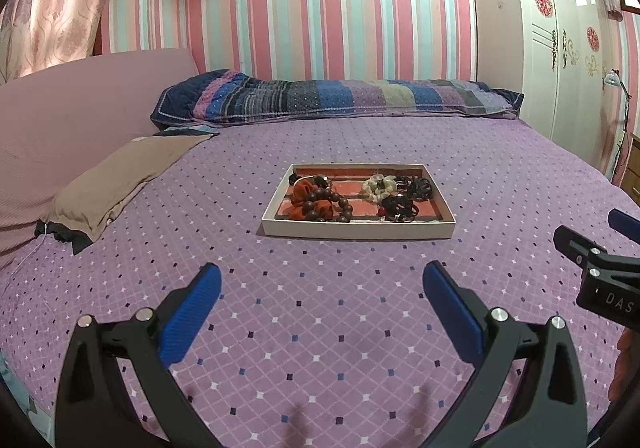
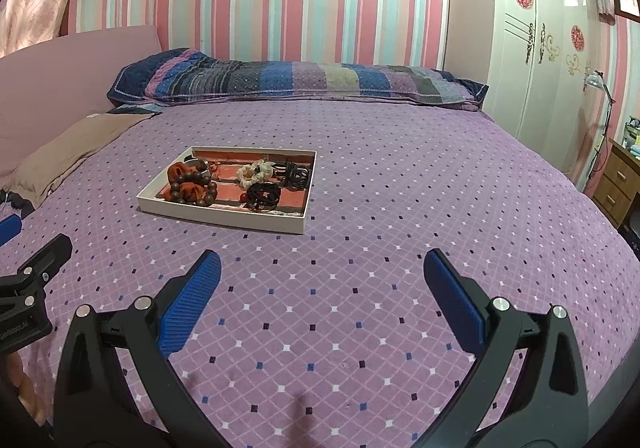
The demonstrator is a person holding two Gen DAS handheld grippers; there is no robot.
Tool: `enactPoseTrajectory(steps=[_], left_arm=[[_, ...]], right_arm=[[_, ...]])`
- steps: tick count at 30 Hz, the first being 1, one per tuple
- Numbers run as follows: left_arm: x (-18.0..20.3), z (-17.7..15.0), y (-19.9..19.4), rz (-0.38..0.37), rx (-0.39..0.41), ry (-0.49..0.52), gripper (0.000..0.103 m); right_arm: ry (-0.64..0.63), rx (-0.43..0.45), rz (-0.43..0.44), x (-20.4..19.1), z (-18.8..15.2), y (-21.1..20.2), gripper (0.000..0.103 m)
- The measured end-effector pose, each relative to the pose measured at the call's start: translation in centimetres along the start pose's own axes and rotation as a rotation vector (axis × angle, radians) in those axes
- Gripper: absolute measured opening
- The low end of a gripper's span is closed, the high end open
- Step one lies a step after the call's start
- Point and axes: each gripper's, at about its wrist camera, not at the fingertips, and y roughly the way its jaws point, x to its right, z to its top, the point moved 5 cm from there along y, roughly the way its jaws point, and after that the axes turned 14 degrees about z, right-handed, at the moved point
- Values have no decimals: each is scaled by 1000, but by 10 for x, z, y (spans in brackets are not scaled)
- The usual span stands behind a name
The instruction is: Organize jewelry
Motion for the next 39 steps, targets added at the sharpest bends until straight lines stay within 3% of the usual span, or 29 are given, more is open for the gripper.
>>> enactPoseTrajectory(steps=[39], left_arm=[[5, 1, 0, -2, -1, 9, 98]], right_arm=[[2, 0, -8, 3, 0, 1, 99]])
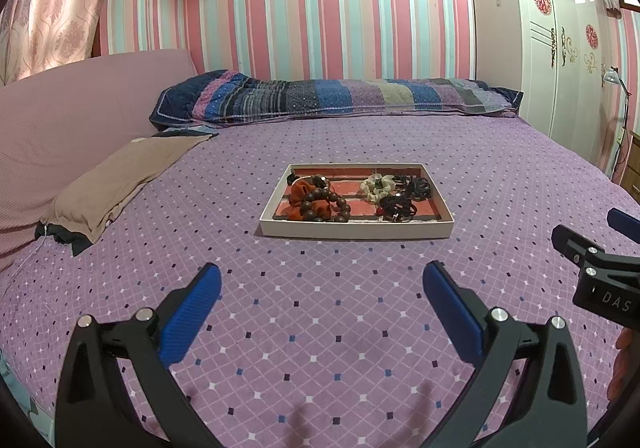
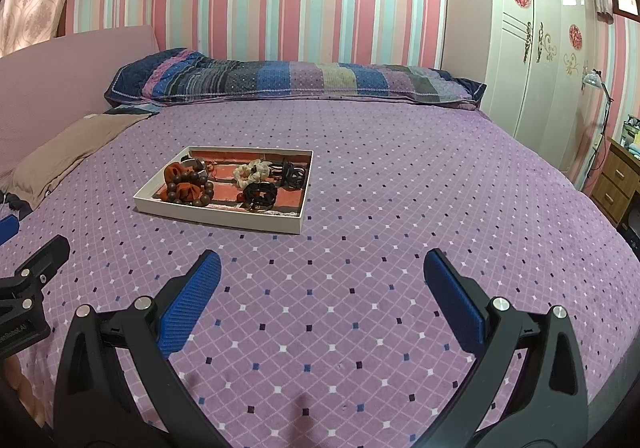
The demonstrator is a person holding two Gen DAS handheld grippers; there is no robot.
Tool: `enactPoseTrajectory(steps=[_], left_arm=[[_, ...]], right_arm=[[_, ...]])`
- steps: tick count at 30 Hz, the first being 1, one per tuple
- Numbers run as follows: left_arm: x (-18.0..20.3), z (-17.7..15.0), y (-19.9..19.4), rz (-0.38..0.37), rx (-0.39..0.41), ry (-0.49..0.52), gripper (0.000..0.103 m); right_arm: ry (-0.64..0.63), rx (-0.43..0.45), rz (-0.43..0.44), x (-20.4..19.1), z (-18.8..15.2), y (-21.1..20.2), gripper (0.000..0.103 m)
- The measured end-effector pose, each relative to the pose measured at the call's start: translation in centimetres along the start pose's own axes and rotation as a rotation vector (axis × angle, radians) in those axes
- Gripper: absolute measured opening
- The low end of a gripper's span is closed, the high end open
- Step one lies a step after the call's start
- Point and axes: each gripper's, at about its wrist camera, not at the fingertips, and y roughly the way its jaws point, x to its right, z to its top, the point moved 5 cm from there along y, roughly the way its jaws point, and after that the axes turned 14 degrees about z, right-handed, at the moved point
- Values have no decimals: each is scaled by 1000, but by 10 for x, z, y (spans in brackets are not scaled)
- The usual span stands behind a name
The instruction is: Organize jewelry
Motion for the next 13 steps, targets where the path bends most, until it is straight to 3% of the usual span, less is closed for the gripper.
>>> enactPoseTrajectory(steps=[13], left_arm=[[4, -1, -3, 15, 6, 25, 99]], right_arm=[[2, -7, 5, -1, -1, 3, 99]])
